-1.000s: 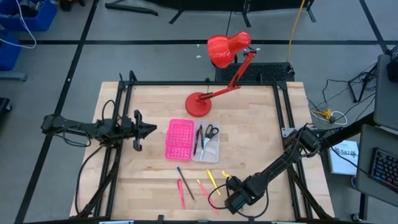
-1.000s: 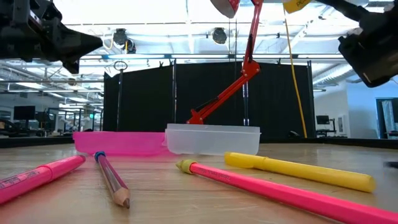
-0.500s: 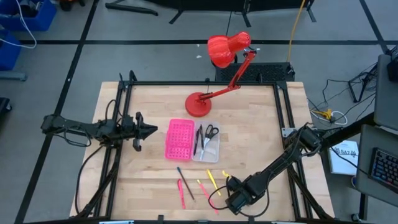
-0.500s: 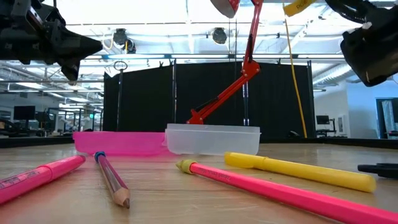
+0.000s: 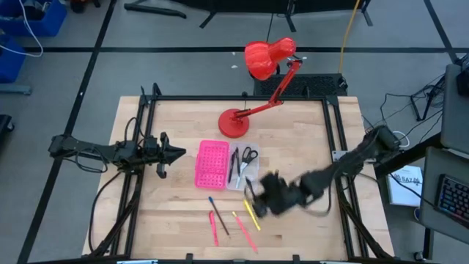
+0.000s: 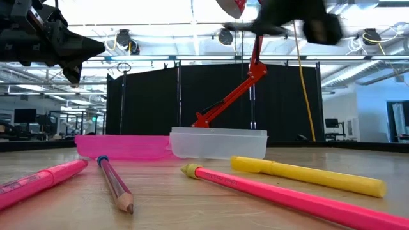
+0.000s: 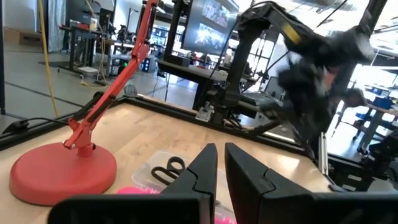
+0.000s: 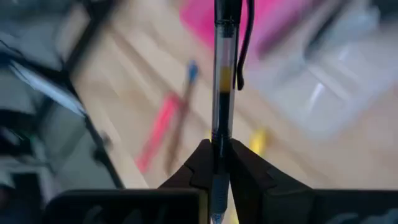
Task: Pick & place school supplies into a supply box
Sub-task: Put the black pen into the supply box
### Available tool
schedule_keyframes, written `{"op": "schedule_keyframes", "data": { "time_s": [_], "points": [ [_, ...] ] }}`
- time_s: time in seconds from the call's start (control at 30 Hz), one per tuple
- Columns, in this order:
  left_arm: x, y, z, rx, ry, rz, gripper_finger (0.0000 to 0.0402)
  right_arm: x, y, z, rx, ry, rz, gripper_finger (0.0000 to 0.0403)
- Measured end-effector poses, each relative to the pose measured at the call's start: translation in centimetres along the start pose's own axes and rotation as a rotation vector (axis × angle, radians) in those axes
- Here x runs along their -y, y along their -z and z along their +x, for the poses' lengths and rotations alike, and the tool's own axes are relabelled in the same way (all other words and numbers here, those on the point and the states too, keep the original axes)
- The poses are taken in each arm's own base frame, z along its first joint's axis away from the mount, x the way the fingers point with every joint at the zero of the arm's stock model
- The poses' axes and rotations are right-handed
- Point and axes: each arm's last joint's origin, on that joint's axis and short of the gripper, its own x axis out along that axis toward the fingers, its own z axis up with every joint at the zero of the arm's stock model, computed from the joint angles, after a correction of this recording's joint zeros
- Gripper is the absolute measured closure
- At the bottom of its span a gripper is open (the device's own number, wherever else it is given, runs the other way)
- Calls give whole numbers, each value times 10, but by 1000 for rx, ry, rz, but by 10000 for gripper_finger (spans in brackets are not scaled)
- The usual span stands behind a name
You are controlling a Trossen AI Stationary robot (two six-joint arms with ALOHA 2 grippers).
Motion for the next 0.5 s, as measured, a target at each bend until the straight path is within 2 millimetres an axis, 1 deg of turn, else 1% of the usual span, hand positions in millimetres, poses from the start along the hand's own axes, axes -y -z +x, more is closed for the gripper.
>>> {"op": "schedule_keyframes", "data": {
  "time_s": [0.07, 0.17, 0.23, 0.3, 0.4, 0.5],
  "points": [
    [0, 0, 0, 0, 2, 0, 364, 3, -21, -1, 45, -9, 10, 380],
    [0, 0, 0, 1, -1, 7, 364, 17, -51, 9, 90, 49, 40, 380],
    [0, -1, 0, 11, 0, 4, 364, 27, -73, 18, 126, 77, 100, 380],
    [0, -1, 0, 8, 0, 5, 364, 37, -91, 31, 116, 81, 164, 380],
    [0, 0, 0, 0, 7, 8, 364, 55, -106, 54, 29, 101, 236, 380],
    [0, 0, 0, -3, 10, 11, 364, 70, -116, 73, -51, 113, 313, 380]
  ]
}}
